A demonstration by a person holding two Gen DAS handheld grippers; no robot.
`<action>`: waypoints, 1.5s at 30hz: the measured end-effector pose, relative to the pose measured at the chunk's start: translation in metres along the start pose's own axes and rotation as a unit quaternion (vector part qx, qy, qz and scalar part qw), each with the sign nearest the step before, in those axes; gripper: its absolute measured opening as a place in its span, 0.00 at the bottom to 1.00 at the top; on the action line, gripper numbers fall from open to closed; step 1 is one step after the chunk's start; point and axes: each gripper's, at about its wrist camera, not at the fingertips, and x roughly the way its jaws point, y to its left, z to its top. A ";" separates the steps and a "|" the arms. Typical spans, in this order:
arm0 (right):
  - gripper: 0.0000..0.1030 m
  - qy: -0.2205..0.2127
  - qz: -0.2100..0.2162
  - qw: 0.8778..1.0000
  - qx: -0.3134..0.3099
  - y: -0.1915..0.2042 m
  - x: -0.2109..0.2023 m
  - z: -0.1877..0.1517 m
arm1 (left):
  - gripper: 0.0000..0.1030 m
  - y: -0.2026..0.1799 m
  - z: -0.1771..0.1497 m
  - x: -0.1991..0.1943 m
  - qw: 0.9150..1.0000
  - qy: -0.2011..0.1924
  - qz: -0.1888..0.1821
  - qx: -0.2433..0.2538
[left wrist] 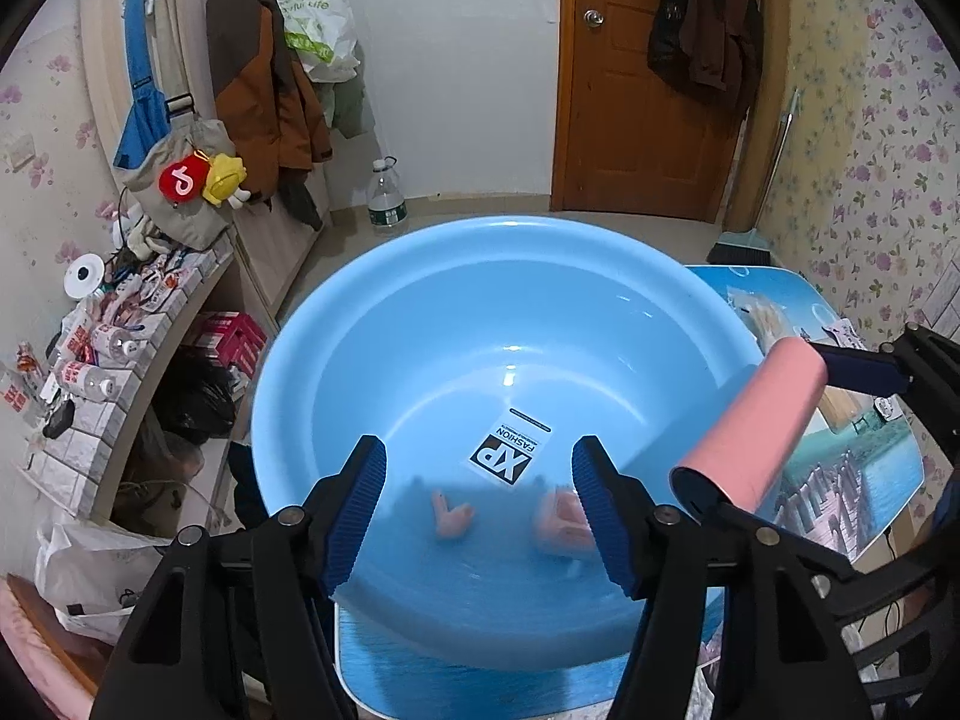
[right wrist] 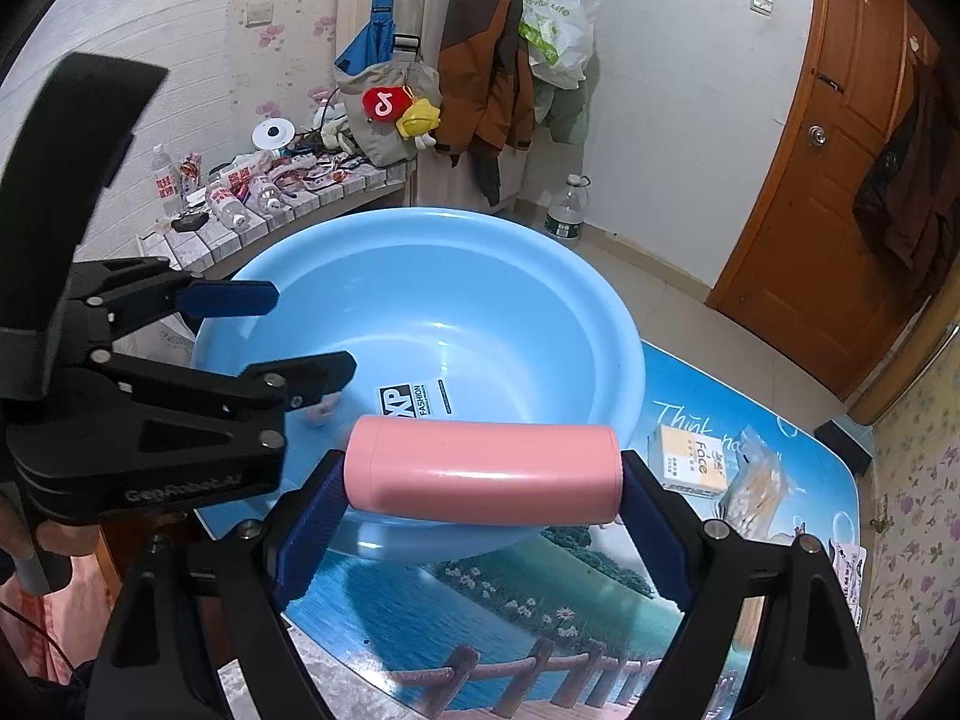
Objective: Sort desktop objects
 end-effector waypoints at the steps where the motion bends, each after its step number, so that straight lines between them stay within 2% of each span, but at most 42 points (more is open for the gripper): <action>1: 0.86 0.000 -0.001 1.000 0.000 0.001 0.000 0.000 | 0.62 0.000 -0.001 -0.003 1.000 -0.004 0.001 0.001; 3: 0.86 -0.001 -0.001 1.000 0.001 0.002 -0.001 0.000 | 0.65 0.002 -0.002 -0.010 1.000 -0.010 0.002 0.002; 5: 0.86 -0.002 -0.002 1.000 0.001 0.002 -0.002 0.001 | 0.80 0.003 -0.006 -0.020 1.000 -0.021 0.004 0.004; 12: 0.86 -0.005 -0.003 1.000 -0.003 0.007 -0.004 0.004 | 0.87 0.002 -0.017 -0.058 0.998 -0.060 0.011 0.015; 16: 0.86 -0.010 -0.001 1.000 -0.002 0.008 -0.007 0.003 | 0.95 0.009 -0.024 -0.074 0.997 -0.077 0.027 0.004; 23: 0.86 -0.005 0.001 1.000 0.013 0.010 0.002 0.004 | 0.96 0.021 -0.027 -0.074 0.997 -0.071 0.035 -0.021; 29: 0.86 -0.005 0.000 1.000 0.011 0.011 0.008 0.005 | 0.96 0.023 -0.028 -0.074 0.996 -0.073 0.034 -0.023; 34: 0.86 -0.010 0.018 1.000 0.024 0.011 0.010 0.007 | 0.96 0.024 -0.028 -0.074 0.997 -0.072 0.032 -0.023; 39: 0.86 -0.022 0.001 0.999 0.025 0.009 0.012 0.012 | 0.96 0.025 -0.028 -0.072 0.997 -0.069 0.033 -0.025; 45: 0.86 -0.016 -0.002 0.999 0.031 0.006 0.014 0.011 | 0.96 0.024 -0.030 -0.070 0.997 -0.066 0.033 -0.028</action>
